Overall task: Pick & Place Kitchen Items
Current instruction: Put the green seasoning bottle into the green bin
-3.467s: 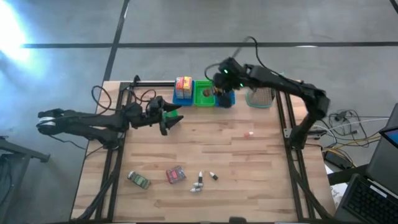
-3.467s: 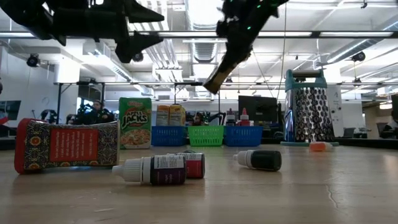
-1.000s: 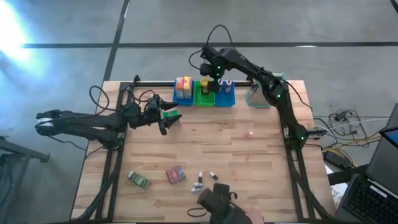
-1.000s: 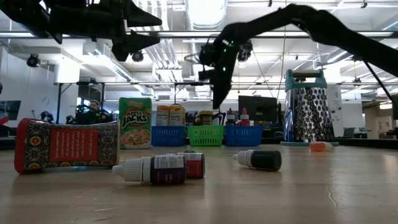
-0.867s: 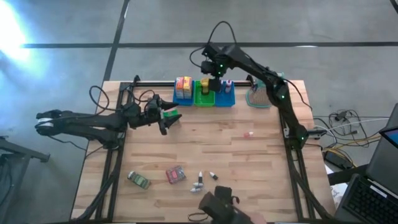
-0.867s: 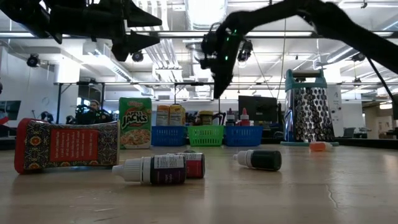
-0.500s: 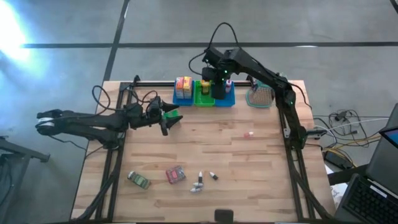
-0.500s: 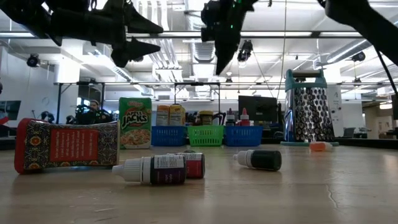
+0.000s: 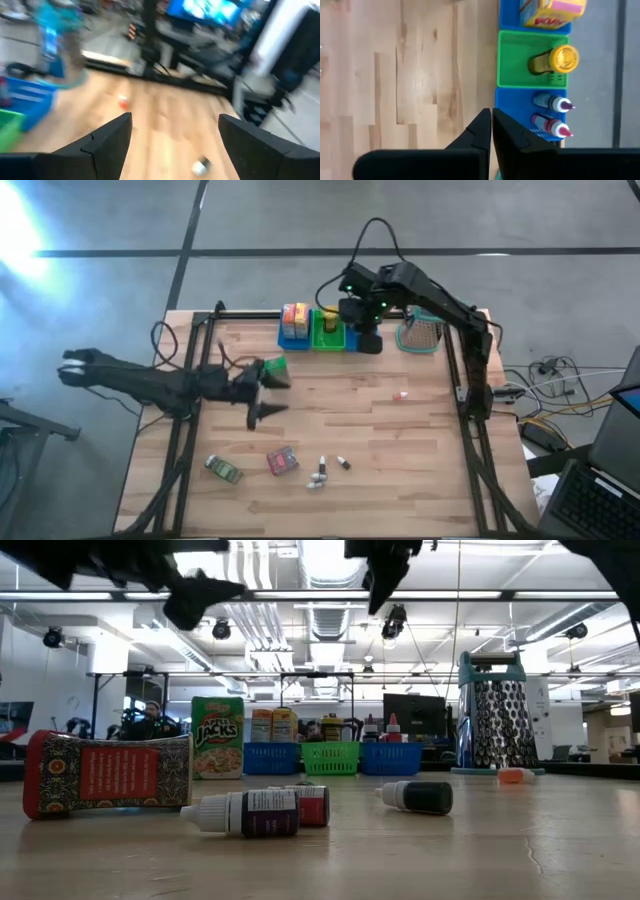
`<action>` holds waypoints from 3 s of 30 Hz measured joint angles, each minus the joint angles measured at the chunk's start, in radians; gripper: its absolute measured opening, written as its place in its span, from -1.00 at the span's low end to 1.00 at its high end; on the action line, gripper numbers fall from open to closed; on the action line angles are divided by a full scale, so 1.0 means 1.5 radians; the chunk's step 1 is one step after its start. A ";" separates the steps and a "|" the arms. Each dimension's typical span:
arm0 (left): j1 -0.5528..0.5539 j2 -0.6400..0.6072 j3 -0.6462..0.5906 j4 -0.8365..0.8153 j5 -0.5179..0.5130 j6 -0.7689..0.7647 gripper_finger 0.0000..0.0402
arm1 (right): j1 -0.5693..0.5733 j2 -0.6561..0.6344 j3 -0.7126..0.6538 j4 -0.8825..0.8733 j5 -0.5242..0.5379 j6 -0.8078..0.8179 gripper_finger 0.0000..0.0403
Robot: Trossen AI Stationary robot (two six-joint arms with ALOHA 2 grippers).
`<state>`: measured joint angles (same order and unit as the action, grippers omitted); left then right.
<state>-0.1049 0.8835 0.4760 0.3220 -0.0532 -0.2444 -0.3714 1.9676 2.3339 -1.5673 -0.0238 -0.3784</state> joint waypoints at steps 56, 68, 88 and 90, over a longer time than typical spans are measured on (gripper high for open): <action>-0.393 0.436 0.371 -0.933 0.144 -0.162 0.51 | 0.048 -0.319 -0.566 0.301 0.034 0.137 -0.96; -0.394 0.490 0.370 -0.913 0.144 -0.113 0.51 | 0.048 -0.319 -0.590 0.306 0.034 0.122 -0.96; -0.395 0.599 0.373 -0.870 0.132 -0.030 0.47 | 0.048 -0.320 -0.590 0.334 0.035 0.093 -0.96; -0.395 0.594 0.371 -0.866 0.121 -0.029 0.41 | 0.048 -0.320 -0.590 0.334 0.035 0.094 -0.96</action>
<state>-0.6974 1.7744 1.0328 -0.9774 0.1279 -0.2886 -0.2993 1.4876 1.4487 -1.0665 0.0288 -0.2373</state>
